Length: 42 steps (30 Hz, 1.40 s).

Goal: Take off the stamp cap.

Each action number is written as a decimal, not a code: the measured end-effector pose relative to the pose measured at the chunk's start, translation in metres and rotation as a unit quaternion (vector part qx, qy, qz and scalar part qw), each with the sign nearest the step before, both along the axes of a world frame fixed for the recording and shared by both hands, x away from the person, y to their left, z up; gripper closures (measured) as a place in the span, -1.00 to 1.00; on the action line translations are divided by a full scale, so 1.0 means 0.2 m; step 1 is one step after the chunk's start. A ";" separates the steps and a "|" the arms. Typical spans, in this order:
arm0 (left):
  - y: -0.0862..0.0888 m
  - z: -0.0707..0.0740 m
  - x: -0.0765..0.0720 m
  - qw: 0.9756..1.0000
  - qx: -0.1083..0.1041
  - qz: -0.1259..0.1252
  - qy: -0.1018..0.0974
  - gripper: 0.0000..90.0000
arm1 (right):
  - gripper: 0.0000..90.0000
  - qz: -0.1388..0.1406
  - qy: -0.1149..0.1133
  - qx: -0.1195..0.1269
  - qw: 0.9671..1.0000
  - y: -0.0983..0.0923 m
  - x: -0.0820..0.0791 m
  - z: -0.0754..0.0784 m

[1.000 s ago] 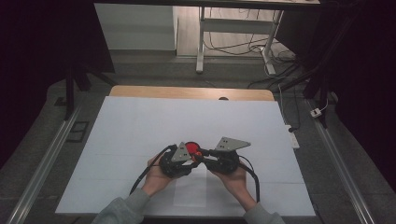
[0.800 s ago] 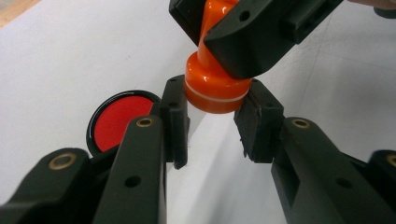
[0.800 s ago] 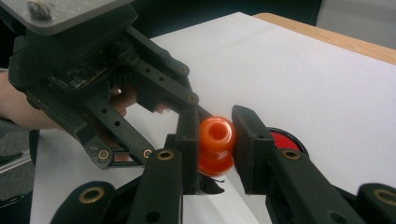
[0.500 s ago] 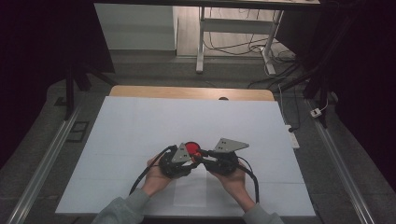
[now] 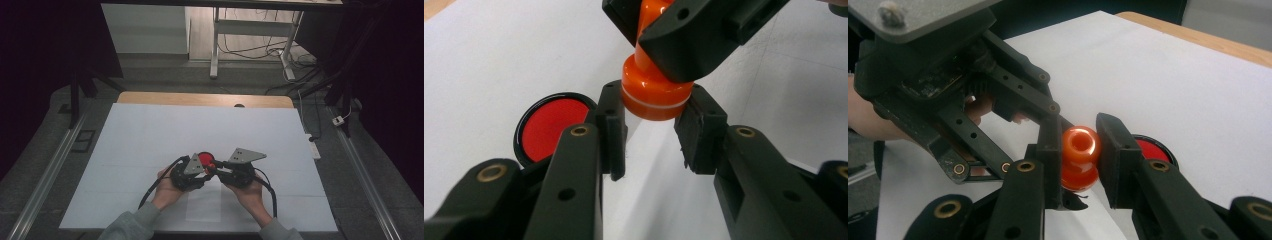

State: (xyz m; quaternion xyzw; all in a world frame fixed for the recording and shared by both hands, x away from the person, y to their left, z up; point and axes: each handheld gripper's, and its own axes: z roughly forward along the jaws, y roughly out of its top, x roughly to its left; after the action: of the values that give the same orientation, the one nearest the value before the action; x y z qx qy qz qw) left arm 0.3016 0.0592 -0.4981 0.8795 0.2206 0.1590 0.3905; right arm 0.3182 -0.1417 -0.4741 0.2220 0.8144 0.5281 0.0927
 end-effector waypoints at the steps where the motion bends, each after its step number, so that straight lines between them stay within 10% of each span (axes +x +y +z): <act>1: -0.01 -0.02 0.00 1.000 0.031 -0.001 -0.004 0.46 | 0.61 -0.005 0.000 0.006 1.000 -0.01 0.00 0.00; 4: -0.01 -0.06 0.01 0.999 -0.004 -0.008 0.032 0.46 | 0.61 -0.025 -0.011 0.032 0.999 -0.06 0.01 0.07; 42: 0.16 0.02 0.01 0.998 -0.059 0.029 0.018 0.45 | 0.61 -0.019 -0.015 0.039 0.999 -0.09 0.00 0.07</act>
State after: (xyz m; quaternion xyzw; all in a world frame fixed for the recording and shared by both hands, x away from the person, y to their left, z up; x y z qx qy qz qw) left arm 0.3030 0.0917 -0.4936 0.8508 0.2624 0.1413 0.4328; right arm 0.3189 -0.1592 -0.4602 0.2331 0.7874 0.5608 0.1061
